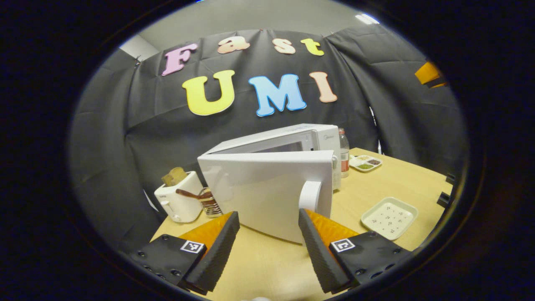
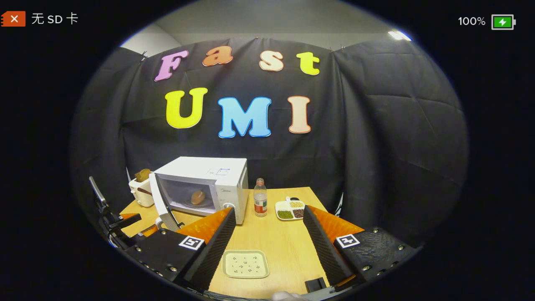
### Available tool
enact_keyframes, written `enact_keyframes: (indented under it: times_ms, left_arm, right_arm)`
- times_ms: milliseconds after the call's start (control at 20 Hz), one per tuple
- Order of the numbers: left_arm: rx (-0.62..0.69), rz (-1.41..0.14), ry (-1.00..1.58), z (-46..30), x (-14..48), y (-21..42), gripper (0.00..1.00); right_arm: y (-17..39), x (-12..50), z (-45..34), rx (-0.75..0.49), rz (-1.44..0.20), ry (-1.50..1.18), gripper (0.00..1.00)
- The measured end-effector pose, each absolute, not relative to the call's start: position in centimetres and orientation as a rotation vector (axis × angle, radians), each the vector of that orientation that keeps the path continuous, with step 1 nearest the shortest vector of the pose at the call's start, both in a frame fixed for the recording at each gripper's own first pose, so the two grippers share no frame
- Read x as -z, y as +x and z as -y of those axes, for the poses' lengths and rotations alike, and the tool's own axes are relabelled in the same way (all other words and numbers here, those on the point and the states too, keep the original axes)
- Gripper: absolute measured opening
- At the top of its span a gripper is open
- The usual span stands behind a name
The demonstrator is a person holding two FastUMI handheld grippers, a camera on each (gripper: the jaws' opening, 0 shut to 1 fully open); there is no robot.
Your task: Open the microwave oven with the left hand, put the food in, and close the microwave oven.
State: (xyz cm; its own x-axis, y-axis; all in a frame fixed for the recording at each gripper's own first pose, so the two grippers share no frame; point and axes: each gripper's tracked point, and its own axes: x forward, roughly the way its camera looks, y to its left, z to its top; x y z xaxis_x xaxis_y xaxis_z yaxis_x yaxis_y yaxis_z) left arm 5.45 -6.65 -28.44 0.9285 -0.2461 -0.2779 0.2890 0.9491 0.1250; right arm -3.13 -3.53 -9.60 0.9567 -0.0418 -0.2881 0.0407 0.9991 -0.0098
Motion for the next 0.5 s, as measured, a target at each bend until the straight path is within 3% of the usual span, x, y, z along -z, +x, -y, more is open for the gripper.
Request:
enact_keyframes:
  times_ms: [500]
  left_arm:
    - [0.317,-0.24,0.111,14.1,28.1,14.4,0.94]
  right_arm:
    - [-0.9,9.7,5.7,0.072,-0.313,-0.003,0.96]
